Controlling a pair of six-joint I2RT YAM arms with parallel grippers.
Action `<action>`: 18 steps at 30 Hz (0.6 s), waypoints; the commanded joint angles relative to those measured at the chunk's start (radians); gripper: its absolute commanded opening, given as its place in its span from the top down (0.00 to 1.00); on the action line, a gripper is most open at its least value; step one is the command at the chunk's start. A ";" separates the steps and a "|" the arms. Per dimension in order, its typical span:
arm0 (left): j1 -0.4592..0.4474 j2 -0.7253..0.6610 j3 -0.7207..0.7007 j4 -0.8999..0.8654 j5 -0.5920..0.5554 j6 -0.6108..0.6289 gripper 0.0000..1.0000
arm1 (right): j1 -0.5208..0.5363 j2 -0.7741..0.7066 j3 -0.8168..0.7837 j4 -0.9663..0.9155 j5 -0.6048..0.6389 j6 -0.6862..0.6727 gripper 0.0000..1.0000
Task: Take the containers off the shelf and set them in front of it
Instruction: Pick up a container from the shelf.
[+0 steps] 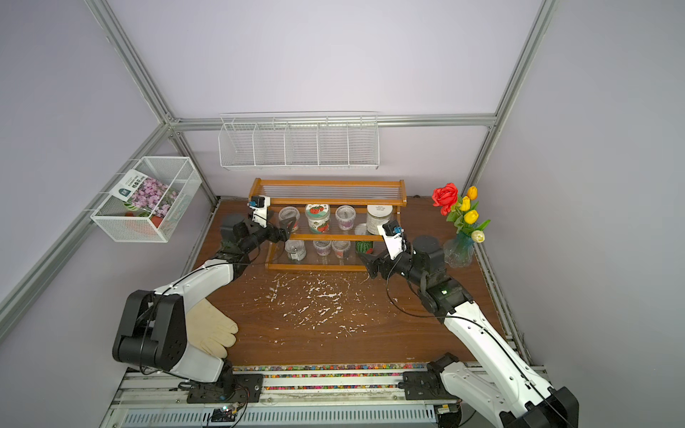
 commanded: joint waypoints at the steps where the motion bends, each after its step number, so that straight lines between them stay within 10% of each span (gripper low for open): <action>1: -0.008 0.027 0.040 0.021 0.032 -0.002 0.00 | 0.006 0.009 0.013 0.035 0.014 -0.001 0.02; 18: -0.016 0.098 0.110 -0.074 0.089 0.051 0.11 | 0.004 0.024 0.014 0.040 0.026 -0.006 0.02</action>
